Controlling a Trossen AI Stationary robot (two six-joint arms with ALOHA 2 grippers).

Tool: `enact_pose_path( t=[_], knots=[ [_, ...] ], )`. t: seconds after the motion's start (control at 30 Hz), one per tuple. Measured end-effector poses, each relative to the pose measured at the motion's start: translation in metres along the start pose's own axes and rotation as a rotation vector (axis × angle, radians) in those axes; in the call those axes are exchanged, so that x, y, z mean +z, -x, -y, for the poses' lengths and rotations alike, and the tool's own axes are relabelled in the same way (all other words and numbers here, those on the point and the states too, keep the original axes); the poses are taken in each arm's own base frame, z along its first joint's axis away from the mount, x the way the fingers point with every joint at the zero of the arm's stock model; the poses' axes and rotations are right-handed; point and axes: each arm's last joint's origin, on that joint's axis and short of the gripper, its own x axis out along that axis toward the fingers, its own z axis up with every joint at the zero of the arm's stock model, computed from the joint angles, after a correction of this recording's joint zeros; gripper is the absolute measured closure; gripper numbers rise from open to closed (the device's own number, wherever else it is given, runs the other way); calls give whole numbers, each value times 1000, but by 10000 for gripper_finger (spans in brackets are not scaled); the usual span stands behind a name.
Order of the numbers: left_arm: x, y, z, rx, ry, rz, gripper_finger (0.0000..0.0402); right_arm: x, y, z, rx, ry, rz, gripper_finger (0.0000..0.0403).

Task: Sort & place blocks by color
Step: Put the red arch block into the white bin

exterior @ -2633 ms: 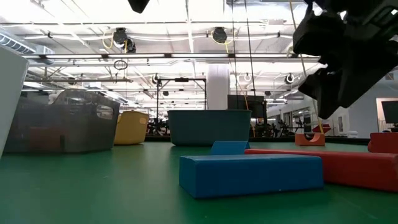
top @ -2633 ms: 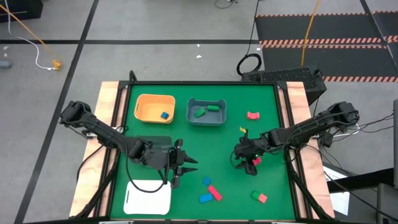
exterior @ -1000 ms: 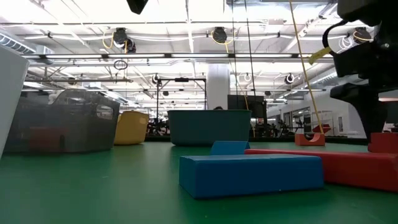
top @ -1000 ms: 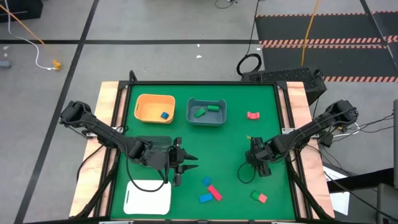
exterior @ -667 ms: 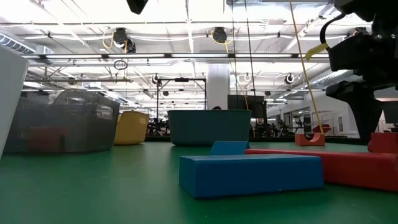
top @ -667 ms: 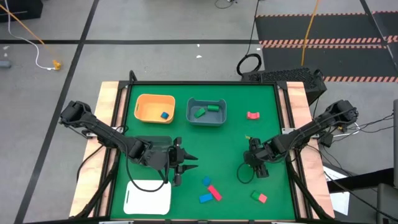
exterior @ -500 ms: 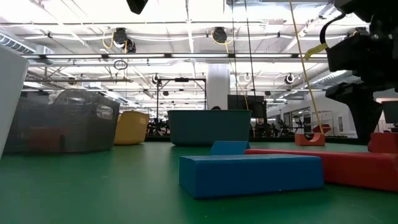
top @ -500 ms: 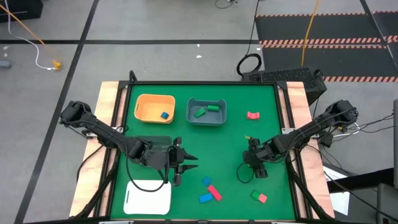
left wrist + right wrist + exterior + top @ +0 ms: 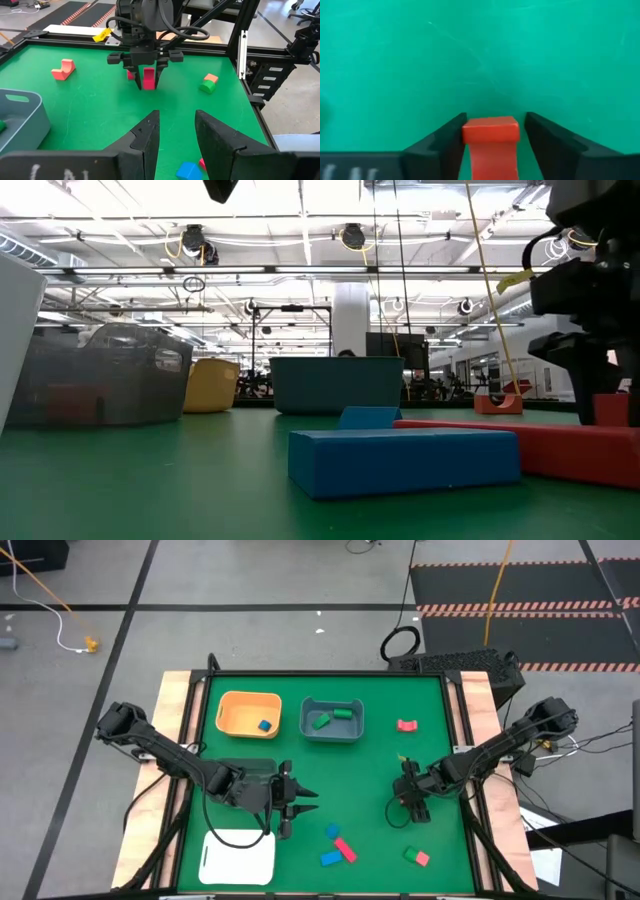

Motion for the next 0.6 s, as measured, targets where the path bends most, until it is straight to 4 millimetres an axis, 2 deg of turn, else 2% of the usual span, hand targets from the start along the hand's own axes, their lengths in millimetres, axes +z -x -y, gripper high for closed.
enact_pose_path(
  t=[0.13,0.37,0.6],
  knots=[
    [0,0,0,0,0,0,277,0,0,0,-1,0,0,288],
    [0,0,0,0,-5,0,277,0,2,0,16,-75,12,289],
    [1,-1,-3,9,-2,2,277,9,20,-1,112,-119,169,289]
  ],
)
